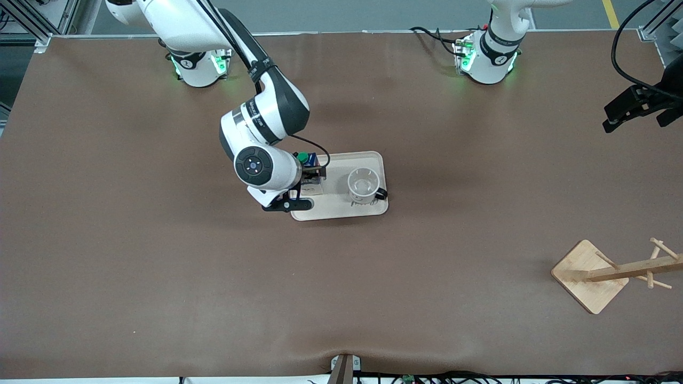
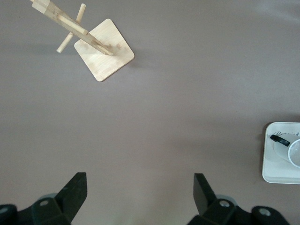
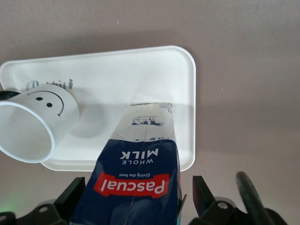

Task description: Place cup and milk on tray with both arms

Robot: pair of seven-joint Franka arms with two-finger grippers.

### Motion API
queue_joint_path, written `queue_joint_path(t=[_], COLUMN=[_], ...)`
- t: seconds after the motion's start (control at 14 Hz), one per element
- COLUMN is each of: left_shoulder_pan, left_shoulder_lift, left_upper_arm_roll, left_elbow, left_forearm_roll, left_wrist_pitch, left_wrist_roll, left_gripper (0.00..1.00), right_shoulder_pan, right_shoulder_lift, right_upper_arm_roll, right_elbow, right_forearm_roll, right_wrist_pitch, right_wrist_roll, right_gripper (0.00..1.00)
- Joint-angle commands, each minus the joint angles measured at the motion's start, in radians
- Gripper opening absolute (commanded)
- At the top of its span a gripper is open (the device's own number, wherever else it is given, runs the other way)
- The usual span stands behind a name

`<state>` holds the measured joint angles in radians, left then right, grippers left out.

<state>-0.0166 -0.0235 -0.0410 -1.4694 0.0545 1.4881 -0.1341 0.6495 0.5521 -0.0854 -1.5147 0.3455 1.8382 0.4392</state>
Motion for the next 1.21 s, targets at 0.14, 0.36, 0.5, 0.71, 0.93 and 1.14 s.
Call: queue_joint_path(t=[0.14, 0.36, 0.5, 0.71, 0.93, 1.14], left_shoulder_pan=[-0.002, -0.002, -0.003, -0.005, -0.005, -0.006], left_shoulder_lift=[-0.021, -0.021, -0.021, -0.019, -0.021, -0.019], left_upper_arm_roll=[0.001, 0.001, 0.001, 0.001, 0.0, 0.0], left_elbow=[-0.011, -0.011, -0.009, -0.011, -0.006, -0.006], left_forearm_roll=[-0.007, -0.008, -0.008, -0.007, -0.008, -0.011], left_wrist_pitch=[-0.019, -0.025, -0.026, -0.026, -0.025, -0.025], left_wrist_roll=[0.016, 0.014, 0.011, 0.004, 0.008, 0.005], left_gripper=[1.0, 1.0, 1.0, 1.0, 1.0, 1.0], right_shoulder_pan=[-0.01, -0.046, -0.091, -0.198, -0.208, -0.191], right_shoulder_lift=[-0.049, -0.069, -0.066, -0.069, -0.122, -0.237], right_upper_arm_roll=[-0.005, -0.007, -0.007, -0.002, -0.016, -0.007], right_elbow=[0.086, 0.158, 0.246, 0.301, 0.346, 0.335], right_forearm_roll=[0.02, 0.015, 0.004, 0.016, -0.002, -0.21], right_wrist_pitch=[-0.008, -0.004, -0.017, -0.118, -0.212, -0.282], right_wrist_roll=[0.029, 0.092, 0.09, 0.09, 0.09, 0.078], right_gripper=[1.0, 1.0, 1.0, 1.0, 1.0, 1.0])
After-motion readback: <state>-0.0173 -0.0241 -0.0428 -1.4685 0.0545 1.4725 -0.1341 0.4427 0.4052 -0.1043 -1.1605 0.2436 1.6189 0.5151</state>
